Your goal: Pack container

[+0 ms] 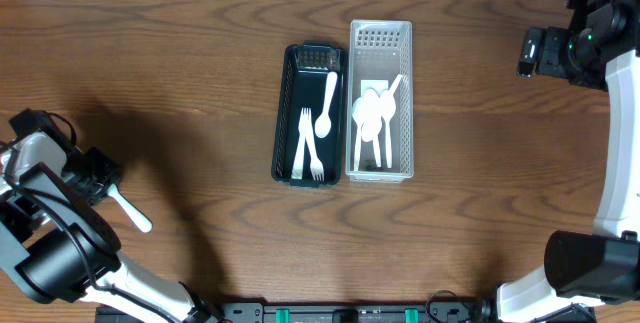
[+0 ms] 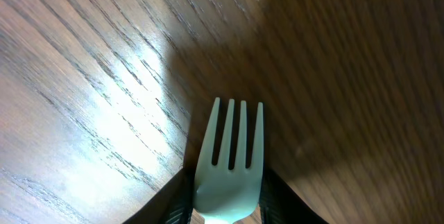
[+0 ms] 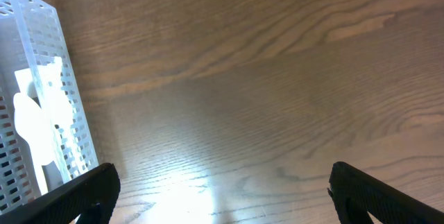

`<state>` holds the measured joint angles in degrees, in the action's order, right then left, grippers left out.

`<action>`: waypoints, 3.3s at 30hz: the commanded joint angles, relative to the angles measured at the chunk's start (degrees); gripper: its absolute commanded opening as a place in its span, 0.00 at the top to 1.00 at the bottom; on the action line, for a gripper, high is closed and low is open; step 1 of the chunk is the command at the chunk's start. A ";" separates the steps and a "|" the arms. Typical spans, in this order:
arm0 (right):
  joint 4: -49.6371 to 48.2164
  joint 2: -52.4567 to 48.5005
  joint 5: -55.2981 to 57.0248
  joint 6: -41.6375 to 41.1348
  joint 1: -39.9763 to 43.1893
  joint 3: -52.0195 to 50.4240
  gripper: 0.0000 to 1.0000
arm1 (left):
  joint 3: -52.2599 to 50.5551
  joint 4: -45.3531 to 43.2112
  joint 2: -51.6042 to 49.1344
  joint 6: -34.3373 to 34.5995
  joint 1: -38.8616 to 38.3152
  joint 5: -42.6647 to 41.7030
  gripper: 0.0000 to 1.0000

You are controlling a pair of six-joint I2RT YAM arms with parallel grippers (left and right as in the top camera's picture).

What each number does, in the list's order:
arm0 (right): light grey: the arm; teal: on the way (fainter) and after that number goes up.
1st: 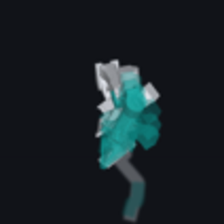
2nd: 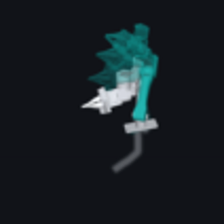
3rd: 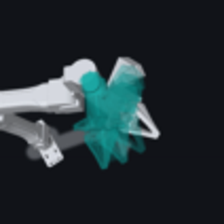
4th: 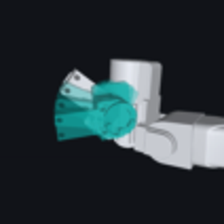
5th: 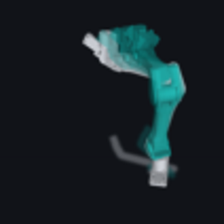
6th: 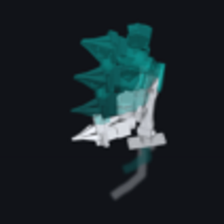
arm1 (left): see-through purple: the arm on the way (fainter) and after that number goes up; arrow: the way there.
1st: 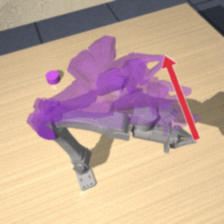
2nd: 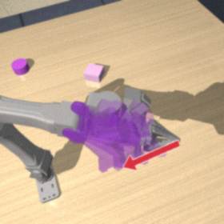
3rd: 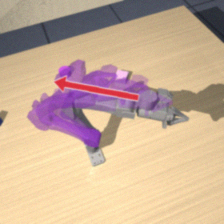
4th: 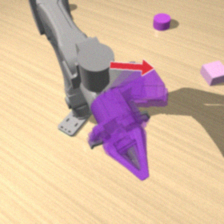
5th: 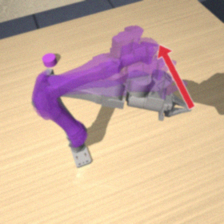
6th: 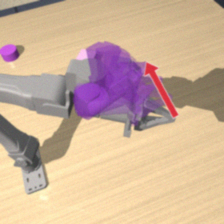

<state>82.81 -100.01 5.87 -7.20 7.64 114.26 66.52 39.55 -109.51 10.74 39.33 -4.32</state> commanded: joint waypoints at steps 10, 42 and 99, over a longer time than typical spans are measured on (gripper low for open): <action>-0.13 -0.02 1.84 -0.85 0.33 0.11 0.01 | 0.55 4.42 0.04 0.50 -3.63 -1.29 0.93; -0.68 -0.07 1.20 -0.85 0.33 0.04 0.01 | 25.64 12.15 6.16 5.86 -64.04 -1.11 0.94; -53.99 10.27 3.78 -3.65 -10.78 -21.66 0.01 | 4.46 -15.67 35.76 -15.23 -36.17 9.01 0.02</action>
<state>31.09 -96.99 9.08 -9.98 -2.81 100.01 78.61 26.59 -81.14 -2.98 4.32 6.35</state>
